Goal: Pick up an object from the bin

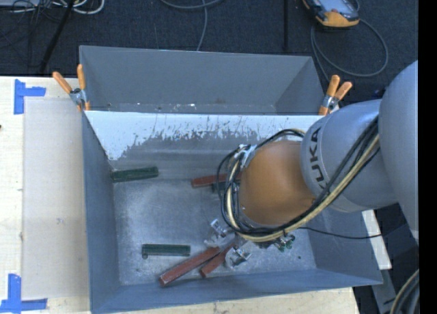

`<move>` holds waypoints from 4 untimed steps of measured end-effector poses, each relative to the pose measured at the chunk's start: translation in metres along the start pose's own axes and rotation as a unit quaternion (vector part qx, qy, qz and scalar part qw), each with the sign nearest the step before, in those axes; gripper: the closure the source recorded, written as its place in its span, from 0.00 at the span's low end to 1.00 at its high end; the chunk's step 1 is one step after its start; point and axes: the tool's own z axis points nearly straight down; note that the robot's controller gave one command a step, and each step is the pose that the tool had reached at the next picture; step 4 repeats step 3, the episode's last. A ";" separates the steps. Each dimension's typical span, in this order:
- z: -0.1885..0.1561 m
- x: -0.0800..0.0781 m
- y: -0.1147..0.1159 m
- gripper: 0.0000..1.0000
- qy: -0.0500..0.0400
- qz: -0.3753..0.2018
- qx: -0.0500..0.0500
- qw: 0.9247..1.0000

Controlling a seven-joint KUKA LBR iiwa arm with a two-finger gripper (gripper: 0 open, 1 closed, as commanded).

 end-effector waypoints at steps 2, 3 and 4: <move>-0.001 0.000 0.000 1.00 0.000 0.000 0.000 1.000; -0.002 -0.001 0.000 1.00 -0.001 0.001 -0.002 1.000; -0.002 -0.001 0.000 1.00 -0.001 0.001 -0.002 1.000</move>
Offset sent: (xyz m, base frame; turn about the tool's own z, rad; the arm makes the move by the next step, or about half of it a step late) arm 0.0000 0.0000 0.0058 0.0000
